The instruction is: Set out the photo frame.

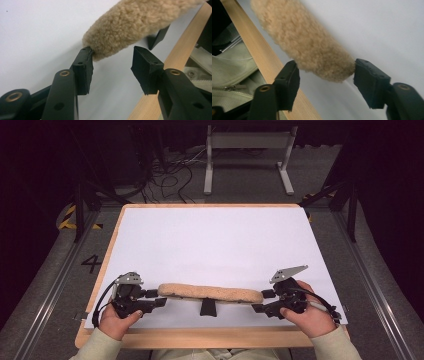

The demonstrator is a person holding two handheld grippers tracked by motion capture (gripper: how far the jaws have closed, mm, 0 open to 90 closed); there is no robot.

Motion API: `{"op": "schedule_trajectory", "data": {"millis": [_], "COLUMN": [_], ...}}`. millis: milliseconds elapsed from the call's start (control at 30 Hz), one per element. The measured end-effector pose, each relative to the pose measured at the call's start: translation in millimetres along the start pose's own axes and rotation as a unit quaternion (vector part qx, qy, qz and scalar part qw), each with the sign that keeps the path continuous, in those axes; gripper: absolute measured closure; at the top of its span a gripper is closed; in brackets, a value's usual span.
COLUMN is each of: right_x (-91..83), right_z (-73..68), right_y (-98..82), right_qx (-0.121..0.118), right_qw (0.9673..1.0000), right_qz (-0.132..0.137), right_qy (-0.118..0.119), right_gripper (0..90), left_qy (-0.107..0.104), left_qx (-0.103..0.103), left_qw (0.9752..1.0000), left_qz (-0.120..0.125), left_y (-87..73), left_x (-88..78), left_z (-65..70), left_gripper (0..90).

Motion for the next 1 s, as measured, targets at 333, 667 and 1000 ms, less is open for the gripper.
{"op": "schedule_trajectory", "data": {"millis": [333, 667, 1000], "right_x": [0.4, 6.2, 18.8], "right_z": [9.8, 9.7, 4.9], "right_y": [-12.0, -20.1, -25.4], "right_qx": [-0.026, -0.03, -0.038], "right_qw": [0.9989, 0.998, 0.9976], "right_qz": [-0.015, -0.036, -0.045], "right_qy": [-0.035, -0.043, -0.036], "right_gripper": [63.7, 90.0, 90.0], "left_qy": [0.025, 0.127, 0.106], "left_qx": [-0.005, -0.041, -0.035], "left_qw": [0.9963, 0.9844, 0.9903], "left_qz": [0.082, 0.115, 0.083], "left_y": [1.9, 4.0, 10.0], "left_x": [-29.7, -27.1, -3.0], "left_z": [-12.0, -38.3, -42.6], "left_gripper": [52.3, 68.1, 90.0]}}
Point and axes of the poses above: each handheld gripper's, and its own axes: x roughly forward along the jaws, y roughly out of its top, z roughly to its right, the point moved 6 cm from there along x, roughly forward along the jaws, and after that the axes turned 13 degrees about x, right-handed, at the moved point
